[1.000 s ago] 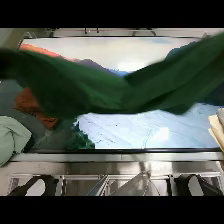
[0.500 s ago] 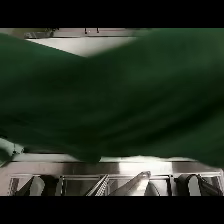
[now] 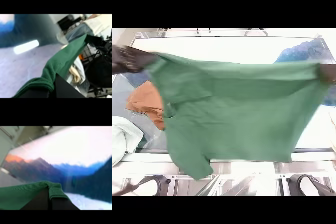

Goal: Fold the shirts.

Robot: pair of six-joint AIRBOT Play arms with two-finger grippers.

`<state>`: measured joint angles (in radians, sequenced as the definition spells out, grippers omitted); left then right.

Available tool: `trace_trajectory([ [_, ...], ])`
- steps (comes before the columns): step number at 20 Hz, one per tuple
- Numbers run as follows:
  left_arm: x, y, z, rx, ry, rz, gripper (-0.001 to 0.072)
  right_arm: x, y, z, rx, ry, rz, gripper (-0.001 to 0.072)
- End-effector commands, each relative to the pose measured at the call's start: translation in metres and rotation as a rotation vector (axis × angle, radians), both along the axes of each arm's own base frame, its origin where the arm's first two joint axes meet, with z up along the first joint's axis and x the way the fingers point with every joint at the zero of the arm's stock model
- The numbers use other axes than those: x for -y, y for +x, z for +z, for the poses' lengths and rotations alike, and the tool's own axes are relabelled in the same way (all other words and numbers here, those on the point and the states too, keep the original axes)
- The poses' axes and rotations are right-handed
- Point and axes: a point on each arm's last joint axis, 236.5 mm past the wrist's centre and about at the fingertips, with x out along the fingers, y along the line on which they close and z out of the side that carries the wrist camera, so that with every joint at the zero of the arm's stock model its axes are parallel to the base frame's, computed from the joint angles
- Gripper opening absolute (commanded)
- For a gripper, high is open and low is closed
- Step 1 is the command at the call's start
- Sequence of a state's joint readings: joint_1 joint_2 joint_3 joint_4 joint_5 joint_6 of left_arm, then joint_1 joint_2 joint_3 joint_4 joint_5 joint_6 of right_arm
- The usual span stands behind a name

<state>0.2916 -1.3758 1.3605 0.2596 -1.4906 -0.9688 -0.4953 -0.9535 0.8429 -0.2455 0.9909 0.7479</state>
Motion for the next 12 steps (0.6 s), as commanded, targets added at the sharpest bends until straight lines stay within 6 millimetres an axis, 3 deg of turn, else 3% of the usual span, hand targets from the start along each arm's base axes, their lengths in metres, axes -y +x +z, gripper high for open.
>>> trace_trajectory([
  [1,0.012,0.055,-0.121,-0.22,0.063,-0.063,0.002,-0.002,0.046,-0.107,-0.111,0.119,0.018,0.0021],
  [3,0.014,0.085,-0.161,-0.305,0.041,-0.078,0.0019,-0.005,0.074,-0.139,-0.133,0.216,0.03,0.0021],
  [5,0.011,0.112,-0.184,-0.336,0.035,-0.057,0.0018,-0.01,0.097,-0.16,-0.149,0.273,0.092,0.0021],
  [9,-0.004,0.154,-0.193,-0.311,0.033,0.003,0.0017,-0.001,0.138,-0.163,-0.139,0.339,0.139,0.0021],
  [12,-0.009,0.164,-0.2,-0.319,0.031,0.037,0.0017,0.0,0.147,-0.164,-0.143,0.338,0.187,0.0021],
])
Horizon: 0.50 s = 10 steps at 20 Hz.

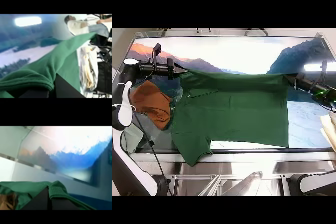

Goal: Fold the shirts.

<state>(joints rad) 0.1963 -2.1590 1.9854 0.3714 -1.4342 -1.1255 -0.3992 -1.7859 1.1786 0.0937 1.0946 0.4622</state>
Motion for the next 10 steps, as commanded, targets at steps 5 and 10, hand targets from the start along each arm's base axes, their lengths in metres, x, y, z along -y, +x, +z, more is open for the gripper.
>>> trace_trajectory([
  [5,-0.028,-0.002,-0.061,-0.11,0.187,0.017,0.0017,0.011,-0.011,-0.051,-0.126,-0.13,0.12,0.0021],
  [10,-0.022,-0.031,-0.077,-0.169,0.264,-0.098,0.0017,0.022,-0.036,-0.084,-0.252,-0.224,0.174,0.0021],
])
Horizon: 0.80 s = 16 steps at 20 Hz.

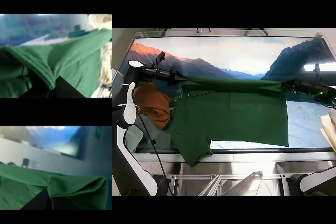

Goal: Fold the shirts.

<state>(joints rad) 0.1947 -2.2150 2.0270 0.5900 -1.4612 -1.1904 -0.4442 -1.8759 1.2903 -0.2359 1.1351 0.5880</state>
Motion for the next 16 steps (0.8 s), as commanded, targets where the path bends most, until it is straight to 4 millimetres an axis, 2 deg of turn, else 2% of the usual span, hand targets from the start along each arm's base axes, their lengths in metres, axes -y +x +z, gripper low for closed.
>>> trace_trajectory([
  [1,-0.002,-0.025,-0.021,-0.075,0.101,-0.088,0.0017,0.003,-0.019,-0.028,-0.088,-0.087,0.059,0.0022],
  [5,-0.013,-0.045,-0.04,-0.163,0.208,-0.13,0.0017,0.004,-0.032,-0.041,-0.129,-0.136,0.109,0.0022],
  [8,-0.013,-0.047,-0.041,-0.172,0.213,-0.136,0.0017,0.007,-0.044,-0.053,-0.175,-0.18,0.141,0.0022],
  [11,-0.013,-0.049,-0.04,-0.177,0.21,-0.142,0.0012,0.017,-0.065,-0.074,-0.283,-0.255,0.175,0.0022],
  [12,-0.013,-0.051,-0.04,-0.182,0.208,-0.148,0.0014,0.017,-0.066,-0.074,-0.287,-0.253,0.175,0.0033],
  [13,-0.012,-0.053,-0.039,-0.187,0.204,-0.154,0.0037,0.017,-0.066,-0.073,-0.285,-0.254,0.175,0.0034],
  [14,-0.011,-0.054,-0.039,-0.191,0.202,-0.159,0.017,0.017,-0.064,-0.07,-0.278,-0.256,0.172,0.0102],
  [15,-0.011,-0.056,-0.038,-0.199,0.199,-0.161,0.0249,0.017,-0.062,-0.065,-0.266,-0.255,0.165,0.0194],
  [16,-0.009,-0.059,-0.035,-0.208,0.187,-0.173,0.0249,0.019,-0.059,-0.059,-0.253,-0.263,0.161,0.0194],
])
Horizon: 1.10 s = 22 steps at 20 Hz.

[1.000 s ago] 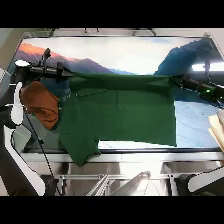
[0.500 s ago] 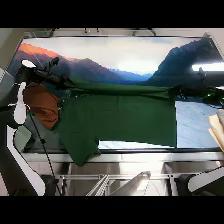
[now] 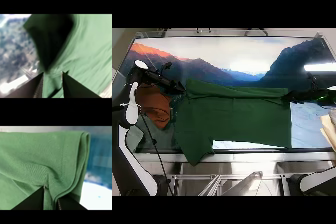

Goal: Fold the shirts.

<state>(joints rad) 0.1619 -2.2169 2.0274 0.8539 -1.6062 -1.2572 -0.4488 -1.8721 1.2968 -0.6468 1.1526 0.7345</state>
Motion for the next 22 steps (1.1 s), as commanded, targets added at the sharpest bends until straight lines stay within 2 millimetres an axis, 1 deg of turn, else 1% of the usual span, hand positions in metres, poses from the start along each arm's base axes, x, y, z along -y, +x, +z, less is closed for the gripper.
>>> trace_trajectory([
  [1,0.005,-0.012,0.008,-0.036,-0.033,-0.035,0.0249,0.005,-0.001,0.01,0.001,-0.035,0.004,0.0194],
  [2,0.005,-0.016,0.011,-0.047,-0.034,-0.048,0.0248,0.009,0.001,0.02,0.022,-0.048,0.0,0.0217],
  [3,0.004,-0.019,0.016,-0.049,-0.036,-0.058,0.0249,0.012,0.003,0.032,0.047,-0.061,-0.006,0.0371],
  [4,0.001,-0.02,0.023,-0.041,-0.035,-0.056,0.0249,0.016,0.003,0.043,0.064,-0.077,-0.012,0.0459],
  [5,-0.003,-0.018,0.032,-0.025,-0.032,-0.05,0.0249,0.025,-0.001,0.053,0.06,-0.113,-0.026,0.0465],
  [6,-0.007,-0.018,0.041,-0.016,-0.027,-0.035,0.0249,0.039,-0.01,0.058,0.029,-0.173,-0.042,0.0465],
  [8,-0.017,-0.02,0.058,-0.02,-0.022,-0.008,0.0248,0.06,-0.038,0.065,-0.073,-0.256,-0.057,0.0465],
  [9,-0.021,-0.024,0.066,-0.03,-0.023,-0.004,0.0248,0.062,-0.054,0.07,-0.122,-0.253,-0.048,0.0464],
  [11,-0.022,-0.033,0.079,-0.048,-0.023,-0.011,0.0246,0.056,-0.085,0.075,-0.221,-0.181,-0.025,0.0463],
  [13,-0.019,-0.045,0.082,-0.059,-0.026,0.0,0.0246,0.047,-0.124,0.068,-0.349,-0.089,-0.032,0.0463],
  [15,-0.014,-0.069,0.078,-0.096,-0.038,-0.024,0.0246,0.037,-0.161,0.055,-0.442,-0.02,-0.067,0.0461],
  [16,-0.015,-0.084,0.071,-0.123,-0.027,-0.034,0.0246,0.03,-0.182,0.045,-0.478,-0.001,-0.09,0.0461],
  [18,-0.025,-0.112,0.054,-0.178,0.044,-0.048,0.0246,0.029,-0.223,0.02,-0.549,-0.04,-0.14,0.0461],
  [20,-0.036,-0.131,0.039,-0.207,0.12,-0.052,0.0246,0.027,-0.242,0.004,-0.569,-0.058,-0.217,0.0461],
  [22,-0.035,-0.148,0.032,-0.232,0.123,-0.057,0.0246,0.012,-0.254,-0.01,-0.585,-0.038,-0.235,0.0461],
])
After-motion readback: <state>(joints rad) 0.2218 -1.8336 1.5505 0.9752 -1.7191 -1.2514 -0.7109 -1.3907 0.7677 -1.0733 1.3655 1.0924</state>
